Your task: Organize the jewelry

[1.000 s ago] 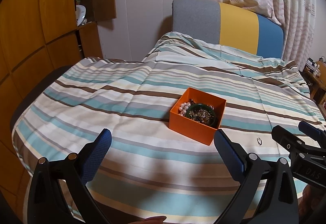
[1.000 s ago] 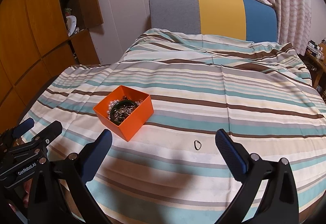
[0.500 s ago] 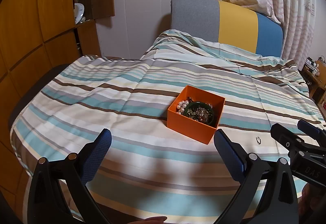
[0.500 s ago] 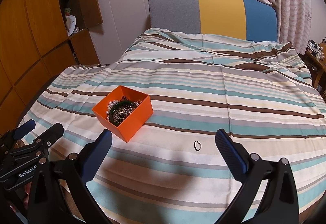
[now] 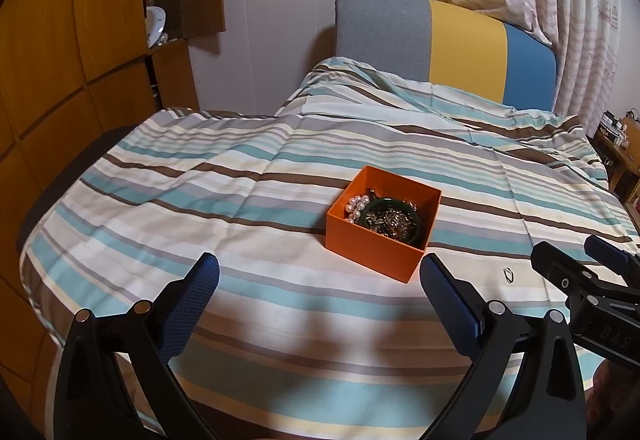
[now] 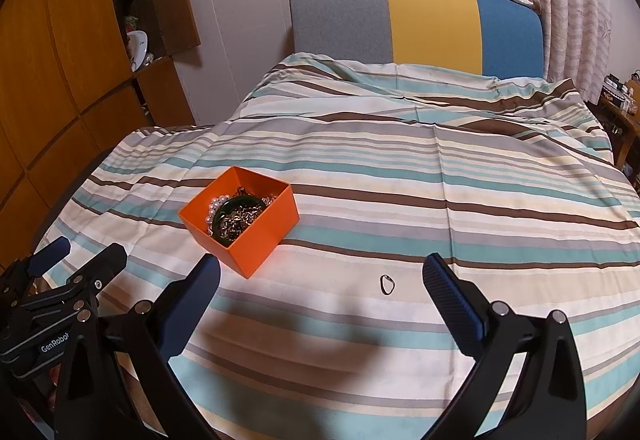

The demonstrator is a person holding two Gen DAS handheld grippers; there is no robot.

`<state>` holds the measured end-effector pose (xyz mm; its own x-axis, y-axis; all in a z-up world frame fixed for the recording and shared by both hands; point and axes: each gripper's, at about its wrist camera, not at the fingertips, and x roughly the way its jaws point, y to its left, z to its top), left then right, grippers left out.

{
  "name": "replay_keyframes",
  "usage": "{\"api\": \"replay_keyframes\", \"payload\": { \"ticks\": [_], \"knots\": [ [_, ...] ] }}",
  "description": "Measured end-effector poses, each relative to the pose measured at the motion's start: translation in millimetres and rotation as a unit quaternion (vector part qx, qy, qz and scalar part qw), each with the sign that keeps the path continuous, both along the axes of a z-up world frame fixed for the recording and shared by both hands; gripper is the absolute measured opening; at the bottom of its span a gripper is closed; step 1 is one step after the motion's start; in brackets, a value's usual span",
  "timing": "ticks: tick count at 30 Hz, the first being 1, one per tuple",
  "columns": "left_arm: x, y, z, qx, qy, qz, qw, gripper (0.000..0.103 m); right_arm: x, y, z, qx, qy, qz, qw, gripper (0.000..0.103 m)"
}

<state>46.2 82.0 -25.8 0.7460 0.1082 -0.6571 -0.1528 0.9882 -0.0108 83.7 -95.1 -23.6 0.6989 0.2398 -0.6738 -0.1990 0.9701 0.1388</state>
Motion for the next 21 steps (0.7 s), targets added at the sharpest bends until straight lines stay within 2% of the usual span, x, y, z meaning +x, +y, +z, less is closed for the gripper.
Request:
{"api": "replay_keyframes", "payload": {
  "ticks": [5,8,10,15,19,21],
  "knots": [
    [1,1,-3,-0.012,-0.002,-0.002,0.9999,0.100,0,-2,0,0.002,0.001,-0.003,1.000,0.101],
    [-1,-5,-4,0.025,-0.012,0.014,0.9995,0.100,1,-4,-2,0.005,0.004,-0.004,1.000,0.101],
    [0,-7,-6,0.034,-0.008,0.014,0.9993,0.100,1,-5,-3,0.005,0.006,-0.005,1.000,0.101],
    [3,-7,-12,0.016,0.014,0.023,0.9995,0.100,2,-12,-6,0.011,0.009,-0.012,1.000,0.101],
    [3,-19,-19,0.024,0.025,0.005,0.9994,0.100,3,-23,-10,0.013,0.012,-0.025,1.000,0.101],
    [2,-27,-25,0.015,0.036,-0.009,0.9992,0.100,4,-26,-11,0.013,0.014,-0.028,0.999,0.101]
  ]
}}
